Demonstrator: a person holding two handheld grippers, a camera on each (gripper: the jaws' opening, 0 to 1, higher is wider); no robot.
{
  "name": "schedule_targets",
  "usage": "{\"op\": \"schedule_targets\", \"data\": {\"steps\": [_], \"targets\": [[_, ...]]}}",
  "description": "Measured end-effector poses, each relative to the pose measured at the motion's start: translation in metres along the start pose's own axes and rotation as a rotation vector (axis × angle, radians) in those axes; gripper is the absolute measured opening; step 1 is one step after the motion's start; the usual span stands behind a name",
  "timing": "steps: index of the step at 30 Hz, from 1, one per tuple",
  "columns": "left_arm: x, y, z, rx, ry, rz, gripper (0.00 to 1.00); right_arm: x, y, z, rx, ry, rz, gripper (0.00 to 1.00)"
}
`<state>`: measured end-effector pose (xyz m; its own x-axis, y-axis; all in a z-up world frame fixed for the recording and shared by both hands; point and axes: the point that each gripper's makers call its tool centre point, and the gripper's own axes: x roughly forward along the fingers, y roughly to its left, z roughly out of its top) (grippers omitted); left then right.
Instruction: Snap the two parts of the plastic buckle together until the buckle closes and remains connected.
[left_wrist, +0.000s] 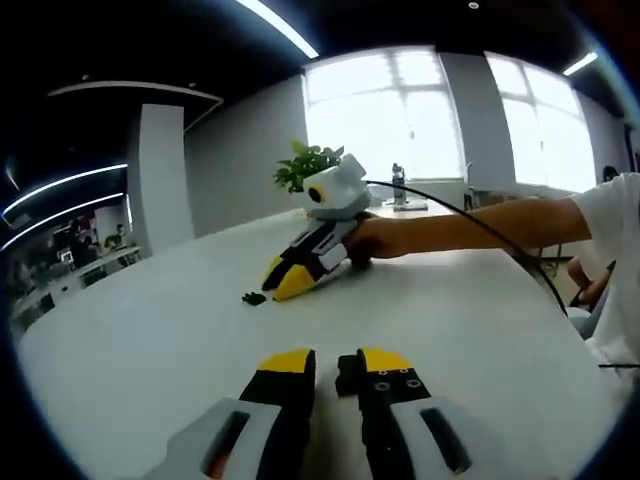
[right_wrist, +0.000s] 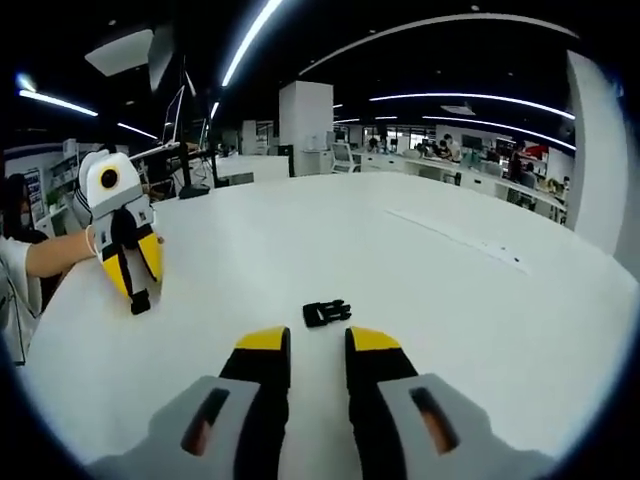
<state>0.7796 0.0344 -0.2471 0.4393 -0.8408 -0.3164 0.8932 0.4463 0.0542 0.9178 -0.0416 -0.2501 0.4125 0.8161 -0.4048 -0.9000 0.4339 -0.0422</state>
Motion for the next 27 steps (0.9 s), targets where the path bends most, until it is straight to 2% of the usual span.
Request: {"op": "schedule_targets", "data": {"steps": [6,12,14,17,20,27], "targets": [[0.0,0.001,0.0,0.001,0.001,0.002,0.16,0.01,0.01,0.006,0.055,0.001,0.012,0.36],[-0.001,0.001,0.001,0.001,0.001,0.001,0.16,0.027,0.015,0.01,0.049,0.023,-0.086,0.46],[-0.001,0.001,0.001,-0.001,-0.001,0.002,0.16,0.03,0.011,0.012,0.015,0.036,-0.134,0.46],[-0.002,0.001,0.002,-0.001,-0.002,0.002,0.16,0.039,0.018,0.013,0.048,0.04,-0.131,0.45],[-0.002,0.001,0.002,-0.001,-0.003,0.002,0.16,0.045,0.012,0.013,0.063,0.038,-0.138,0.43],[-0.002,0.001,0.003,-0.002,-0.008,0.003,0.16,0.048,-0.008,0.014,0.073,0.003,-0.181,0.26]]}}
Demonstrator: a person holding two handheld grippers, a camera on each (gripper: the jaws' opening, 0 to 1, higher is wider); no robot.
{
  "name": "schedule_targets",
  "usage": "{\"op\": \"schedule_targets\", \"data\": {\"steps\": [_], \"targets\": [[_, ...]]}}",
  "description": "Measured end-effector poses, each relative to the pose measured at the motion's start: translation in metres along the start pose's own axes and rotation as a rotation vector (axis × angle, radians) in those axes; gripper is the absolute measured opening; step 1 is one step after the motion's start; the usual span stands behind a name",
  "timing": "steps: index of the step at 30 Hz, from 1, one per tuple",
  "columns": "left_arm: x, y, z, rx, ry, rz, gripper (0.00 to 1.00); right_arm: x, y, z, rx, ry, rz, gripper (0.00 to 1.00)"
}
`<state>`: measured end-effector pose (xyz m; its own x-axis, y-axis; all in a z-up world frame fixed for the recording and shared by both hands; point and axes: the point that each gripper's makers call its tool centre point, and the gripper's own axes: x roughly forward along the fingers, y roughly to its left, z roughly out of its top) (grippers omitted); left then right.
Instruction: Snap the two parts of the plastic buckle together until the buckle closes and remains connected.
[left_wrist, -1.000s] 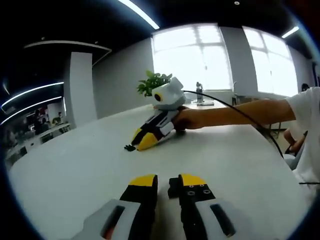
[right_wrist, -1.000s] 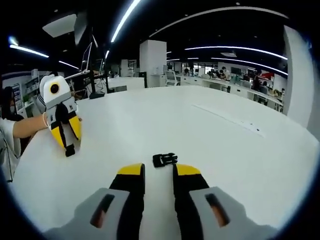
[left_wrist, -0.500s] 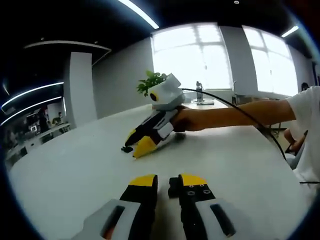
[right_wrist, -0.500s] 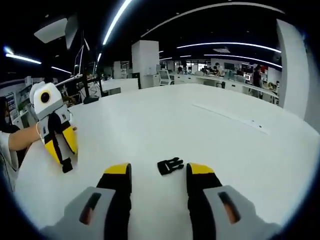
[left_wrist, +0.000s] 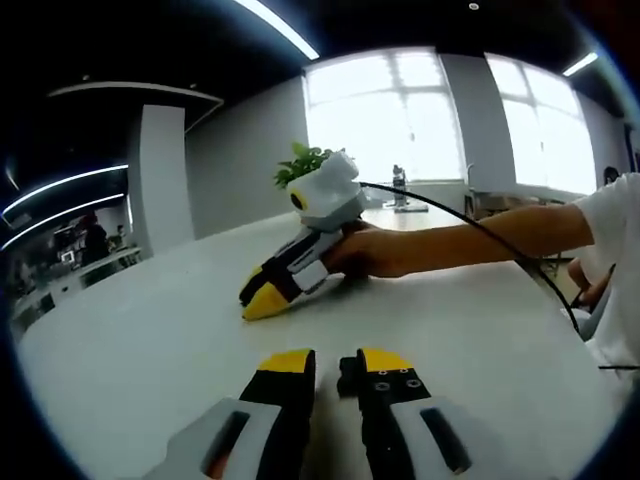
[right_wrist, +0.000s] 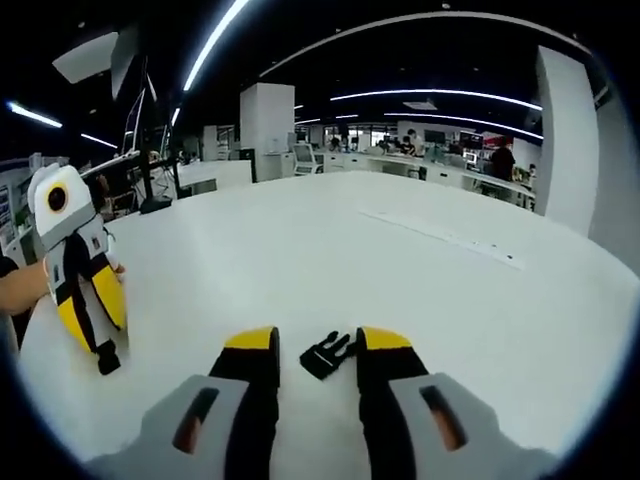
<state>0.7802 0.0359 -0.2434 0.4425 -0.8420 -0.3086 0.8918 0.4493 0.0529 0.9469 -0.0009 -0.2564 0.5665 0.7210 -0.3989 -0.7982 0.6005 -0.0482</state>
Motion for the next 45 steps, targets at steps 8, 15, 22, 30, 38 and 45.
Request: {"op": "schedule_targets", "data": {"steps": [8,15,22,30,38,45], "targets": [[0.001,0.0,0.0,0.001,0.0,0.002,0.16,-0.003,-0.001,0.001,0.014,-0.001,-0.013,0.2],[0.001,0.001,-0.001,0.001,0.001,0.004,0.16,-0.007,0.023,0.016,0.001,-0.049,0.078,0.0],[0.002,0.001,-0.002,0.005,0.005,0.004,0.16,-0.006,0.031,0.012,0.015,-0.023,0.071,0.3],[0.001,0.002,0.0,-0.001,0.0,0.006,0.16,-0.008,0.051,0.011,-0.013,-0.022,0.163,0.4],[0.001,0.002,-0.001,0.002,0.006,0.007,0.16,-0.015,0.068,0.0,-0.128,-0.009,0.201,0.14],[0.001,0.002,-0.001,0.002,0.005,0.009,0.16,-0.019,0.064,-0.002,-0.117,-0.002,0.198,0.13]]}}
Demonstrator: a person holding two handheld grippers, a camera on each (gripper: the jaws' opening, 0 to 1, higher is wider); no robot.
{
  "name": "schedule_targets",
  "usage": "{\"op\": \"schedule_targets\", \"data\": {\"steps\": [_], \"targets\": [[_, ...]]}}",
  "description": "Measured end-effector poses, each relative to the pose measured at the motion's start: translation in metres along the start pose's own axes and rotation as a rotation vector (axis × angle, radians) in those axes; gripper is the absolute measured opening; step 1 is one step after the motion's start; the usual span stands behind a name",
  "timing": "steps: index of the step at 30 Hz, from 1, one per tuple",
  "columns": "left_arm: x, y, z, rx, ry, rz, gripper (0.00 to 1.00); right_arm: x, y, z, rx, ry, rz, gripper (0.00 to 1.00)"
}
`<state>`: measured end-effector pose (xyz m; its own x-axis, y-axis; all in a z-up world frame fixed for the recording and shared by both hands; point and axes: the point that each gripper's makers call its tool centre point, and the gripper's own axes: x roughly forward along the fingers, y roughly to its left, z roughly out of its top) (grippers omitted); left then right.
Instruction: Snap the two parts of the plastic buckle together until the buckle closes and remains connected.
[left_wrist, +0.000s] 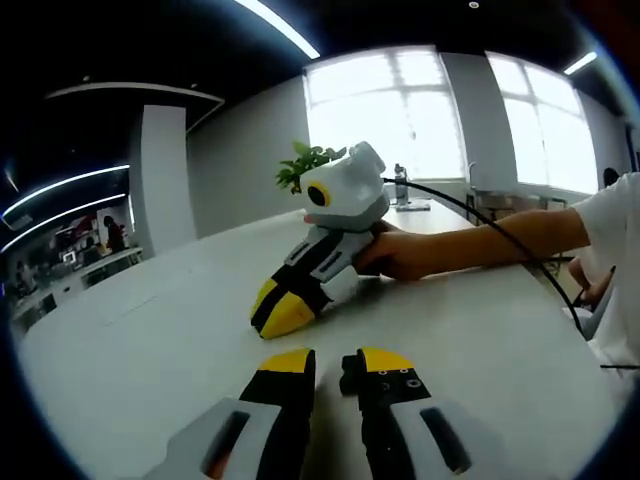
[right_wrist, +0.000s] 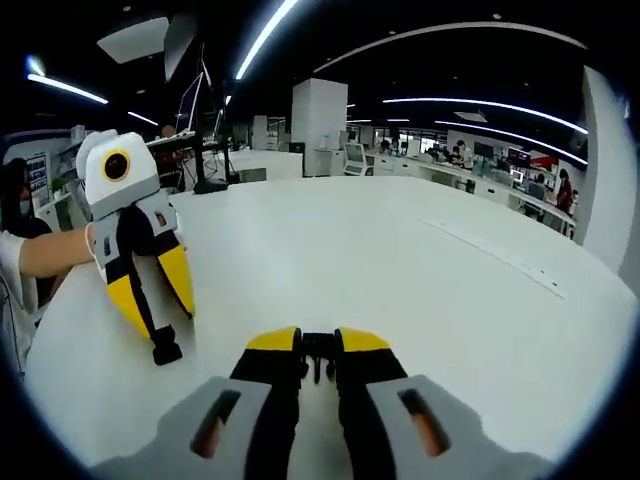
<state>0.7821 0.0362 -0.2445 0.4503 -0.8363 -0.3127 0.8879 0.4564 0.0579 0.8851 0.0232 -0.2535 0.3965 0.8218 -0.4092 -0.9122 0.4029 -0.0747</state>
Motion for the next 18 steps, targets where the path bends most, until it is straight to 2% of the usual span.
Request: {"op": "schedule_targets", "data": {"steps": [5,11,18], "targets": [[0.0,0.0,0.0,0.001,-0.001,0.0,0.16,-0.008,0.01,0.004,0.015,-0.02,0.024,0.13],[0.0,-0.001,-0.001,0.005,0.006,0.001,0.16,-0.025,0.029,0.008,-0.035,-0.011,0.05,0.13],[0.001,-0.002,-0.003,0.015,0.021,0.003,0.16,-0.051,0.05,-0.006,-0.065,0.001,0.091,0.13]]}}
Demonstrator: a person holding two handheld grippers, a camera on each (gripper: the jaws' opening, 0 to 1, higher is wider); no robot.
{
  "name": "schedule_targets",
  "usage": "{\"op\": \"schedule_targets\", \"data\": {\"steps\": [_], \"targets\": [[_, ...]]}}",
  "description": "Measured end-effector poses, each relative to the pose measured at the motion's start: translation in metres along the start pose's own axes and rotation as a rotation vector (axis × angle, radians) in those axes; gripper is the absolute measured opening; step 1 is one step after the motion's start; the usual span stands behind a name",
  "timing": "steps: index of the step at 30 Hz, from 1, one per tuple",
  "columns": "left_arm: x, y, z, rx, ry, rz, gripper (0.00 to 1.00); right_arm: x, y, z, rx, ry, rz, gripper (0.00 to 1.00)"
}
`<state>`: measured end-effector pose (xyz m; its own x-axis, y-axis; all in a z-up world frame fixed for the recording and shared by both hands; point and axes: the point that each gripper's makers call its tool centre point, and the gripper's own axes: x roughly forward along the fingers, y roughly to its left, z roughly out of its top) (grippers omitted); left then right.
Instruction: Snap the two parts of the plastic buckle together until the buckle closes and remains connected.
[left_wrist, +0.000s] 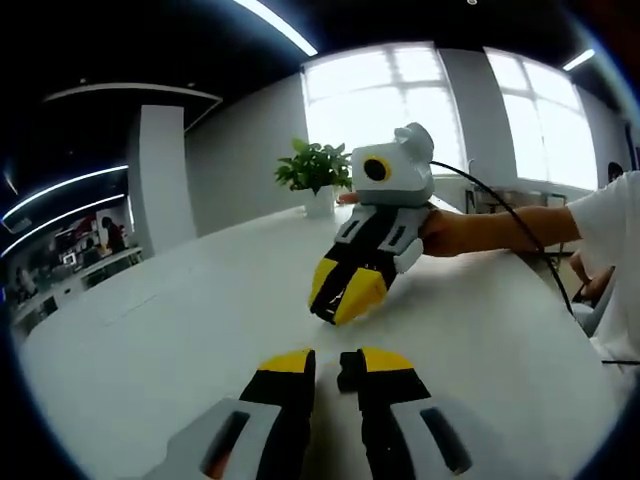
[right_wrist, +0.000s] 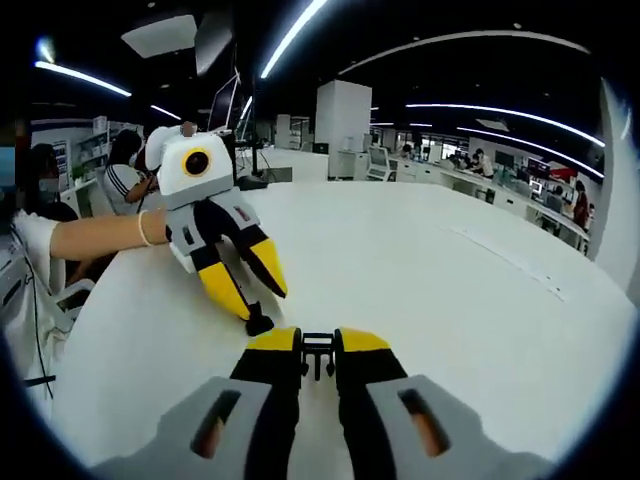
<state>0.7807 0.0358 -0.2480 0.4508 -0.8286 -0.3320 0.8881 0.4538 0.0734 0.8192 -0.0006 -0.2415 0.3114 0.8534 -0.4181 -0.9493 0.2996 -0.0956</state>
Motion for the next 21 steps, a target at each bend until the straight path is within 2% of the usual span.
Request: {"op": "schedule_targets", "data": {"steps": [4,6,10,13,14,18,21], "targets": [[0.0,-0.001,-0.001,0.004,0.004,-0.004,0.16,-0.012,0.005,-0.015,0.007,0.012,0.011,0.13],[0.0,-0.001,-0.001,0.0,0.003,-0.004,0.16,-0.017,0.007,-0.019,0.053,-0.005,0.017,0.13],[-0.001,-0.003,-0.001,0.004,0.005,-0.009,0.16,-0.029,0.008,-0.019,0.028,-0.009,0.006,0.13],[-0.002,-0.004,0.0,0.002,0.002,-0.015,0.16,-0.032,0.017,-0.023,-0.002,0.016,0.038,0.14],[-0.003,-0.004,0.001,-0.001,-0.003,-0.02,0.16,-0.034,0.016,-0.023,-0.009,0.012,0.028,0.14],[-0.006,-0.013,0.009,-0.022,-0.04,-0.072,0.16,-0.04,0.033,-0.024,-0.032,0.017,0.047,0.24],[-0.004,-0.017,0.005,-0.028,-0.025,-0.088,0.19,-0.045,0.039,-0.026,-0.014,0.009,0.054,0.28]]}}
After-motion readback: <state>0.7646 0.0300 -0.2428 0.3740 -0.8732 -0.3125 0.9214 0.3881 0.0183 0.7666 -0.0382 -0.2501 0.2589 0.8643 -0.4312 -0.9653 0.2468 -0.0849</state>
